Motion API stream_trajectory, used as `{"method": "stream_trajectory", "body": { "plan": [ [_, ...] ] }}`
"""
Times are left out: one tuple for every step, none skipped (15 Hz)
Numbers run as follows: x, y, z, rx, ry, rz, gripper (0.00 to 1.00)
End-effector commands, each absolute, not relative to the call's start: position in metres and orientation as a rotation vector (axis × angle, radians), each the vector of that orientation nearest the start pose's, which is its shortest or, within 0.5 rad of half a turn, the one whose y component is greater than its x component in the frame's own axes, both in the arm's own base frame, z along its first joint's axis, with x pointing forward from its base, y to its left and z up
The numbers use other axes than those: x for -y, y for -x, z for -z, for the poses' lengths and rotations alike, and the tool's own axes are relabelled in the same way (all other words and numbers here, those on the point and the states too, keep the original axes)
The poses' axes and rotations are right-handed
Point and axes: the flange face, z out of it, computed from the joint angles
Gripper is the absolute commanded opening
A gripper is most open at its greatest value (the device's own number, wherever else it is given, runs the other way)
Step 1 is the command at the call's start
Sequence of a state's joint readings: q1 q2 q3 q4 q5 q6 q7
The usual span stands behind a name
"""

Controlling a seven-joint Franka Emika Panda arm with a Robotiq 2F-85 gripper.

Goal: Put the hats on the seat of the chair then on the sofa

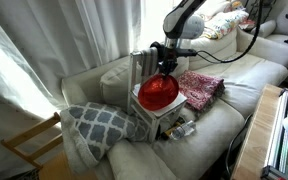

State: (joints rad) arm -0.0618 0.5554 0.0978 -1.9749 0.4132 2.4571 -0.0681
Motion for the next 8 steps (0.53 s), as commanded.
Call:
{"method": "stream_trajectory", "body": {
  "plan": [
    [-0.0161, -0.5963, -0.1788, -0.379, 2.87, -0.094, 0.43],
    [-0.0145, -0.596, -0.1793, -0.386, 2.88, -0.092, 0.43],
    [-0.0125, -0.5956, -0.1805, -0.394, 2.89, -0.092, 0.48],
    [-0.0109, -0.5949, -0.1815, -0.399, 2.901, -0.096, 0.54],
    [-0.0099, -0.5947, -0.1832, -0.408, 2.908, -0.09, 0.61],
    [-0.0086, -0.5936, -0.1842, -0.408, 2.916, -0.105, 0.7],
    [-0.0076, -0.5924, -0.1863, -0.41, 2.926, -0.108, 0.76],
    [-0.0067, -0.5914, -0.1878, -0.414, 2.935, -0.112, 0.83]
  ]
}}
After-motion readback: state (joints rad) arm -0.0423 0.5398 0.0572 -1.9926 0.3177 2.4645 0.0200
